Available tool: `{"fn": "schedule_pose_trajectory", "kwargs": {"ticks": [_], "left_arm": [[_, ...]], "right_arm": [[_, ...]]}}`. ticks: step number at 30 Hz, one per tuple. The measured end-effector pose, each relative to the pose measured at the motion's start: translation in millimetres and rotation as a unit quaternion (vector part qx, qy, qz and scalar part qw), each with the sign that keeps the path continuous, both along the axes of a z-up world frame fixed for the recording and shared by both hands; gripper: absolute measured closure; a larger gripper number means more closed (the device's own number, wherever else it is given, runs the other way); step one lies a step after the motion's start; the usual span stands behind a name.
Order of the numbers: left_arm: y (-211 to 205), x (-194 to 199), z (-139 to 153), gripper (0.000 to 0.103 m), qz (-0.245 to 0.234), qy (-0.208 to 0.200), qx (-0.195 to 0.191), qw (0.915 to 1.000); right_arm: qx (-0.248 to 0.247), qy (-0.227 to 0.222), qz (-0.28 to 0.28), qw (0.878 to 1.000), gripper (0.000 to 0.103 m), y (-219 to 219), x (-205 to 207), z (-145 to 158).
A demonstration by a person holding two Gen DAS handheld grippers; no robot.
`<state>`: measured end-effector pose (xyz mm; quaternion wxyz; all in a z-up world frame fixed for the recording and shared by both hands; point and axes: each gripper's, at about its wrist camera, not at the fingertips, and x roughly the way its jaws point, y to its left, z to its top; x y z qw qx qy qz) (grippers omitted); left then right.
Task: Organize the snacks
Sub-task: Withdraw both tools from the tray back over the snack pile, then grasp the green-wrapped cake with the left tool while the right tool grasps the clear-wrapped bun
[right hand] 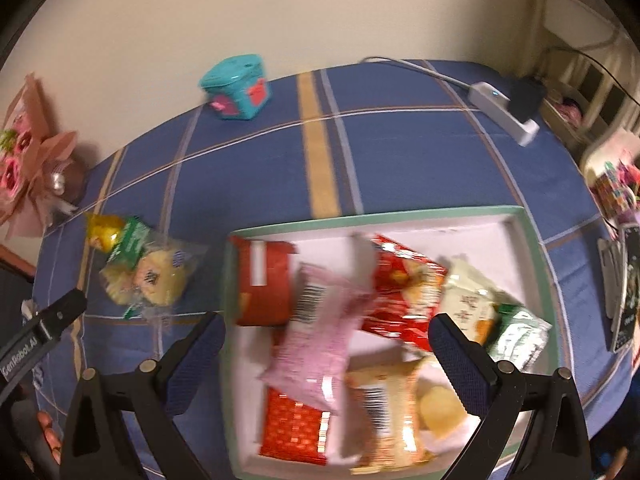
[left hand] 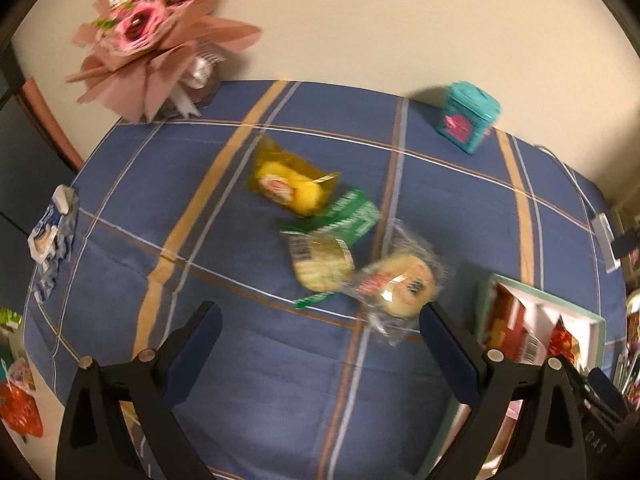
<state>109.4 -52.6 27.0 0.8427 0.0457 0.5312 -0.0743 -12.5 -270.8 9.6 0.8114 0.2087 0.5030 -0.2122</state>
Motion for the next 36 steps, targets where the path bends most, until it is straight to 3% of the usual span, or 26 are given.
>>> {"fn": "schedule_pose_trajectory", "kwargs": {"ticks": [9,16,24,36], "left_arm": [[59,28,-3,0.004,0.06,0.005,-0.011,0.9981],[82,47,-10,0.004,0.087,0.012,-0.02,0.996],[77,65,-27,0.004,0.094,0.035,-0.049,0.9937],[52,81,-53,0.004,0.08,0.059,-0.061,0.9931]], "right_arm": [[0.017,-0.033,0.047,0.998,0.0,47,32,5],[0.023,-0.047,0.065,0.997,0.0,74,55,3],[0.026,-0.036,0.076,0.996,0.0,90,83,-14],[0.02,-0.027,0.096,0.995,0.001,108,118,-41]]}}
